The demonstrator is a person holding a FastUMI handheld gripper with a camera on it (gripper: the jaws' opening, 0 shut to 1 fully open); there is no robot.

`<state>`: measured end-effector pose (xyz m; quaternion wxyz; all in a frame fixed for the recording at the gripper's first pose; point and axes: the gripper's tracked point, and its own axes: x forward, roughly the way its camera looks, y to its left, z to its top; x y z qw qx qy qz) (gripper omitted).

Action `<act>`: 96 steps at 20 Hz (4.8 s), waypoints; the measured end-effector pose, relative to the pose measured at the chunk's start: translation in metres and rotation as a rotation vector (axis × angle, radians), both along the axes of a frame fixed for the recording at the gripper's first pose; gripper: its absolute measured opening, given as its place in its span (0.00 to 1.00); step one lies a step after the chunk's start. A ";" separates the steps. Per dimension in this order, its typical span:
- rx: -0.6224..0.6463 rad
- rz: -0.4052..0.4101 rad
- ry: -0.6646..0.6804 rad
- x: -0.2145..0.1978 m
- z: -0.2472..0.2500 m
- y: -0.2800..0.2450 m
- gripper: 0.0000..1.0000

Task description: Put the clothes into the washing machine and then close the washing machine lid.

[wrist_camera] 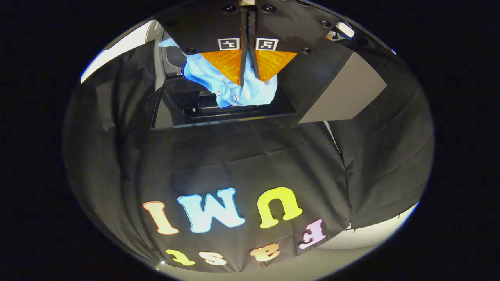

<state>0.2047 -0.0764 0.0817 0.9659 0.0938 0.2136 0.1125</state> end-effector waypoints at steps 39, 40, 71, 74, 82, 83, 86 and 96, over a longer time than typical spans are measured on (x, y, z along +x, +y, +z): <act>-0.160 -0.088 0.162 0.001 -0.127 -0.033 0.98; -0.157 -0.087 0.136 0.002 -0.118 -0.032 0.98; -0.160 -0.139 -0.326 0.157 0.040 0.022 0.98; -0.178 -0.147 -0.306 0.177 0.028 0.023 0.98; -0.217 -0.153 -0.285 0.200 -0.002 0.026 0.99; -0.190 -0.161 -0.302 0.203 0.001 0.026 0.99; -0.200 -0.160 -0.320 0.198 0.000 0.027 0.98; -0.189 -0.165 -0.398 0.164 0.001 0.029 0.98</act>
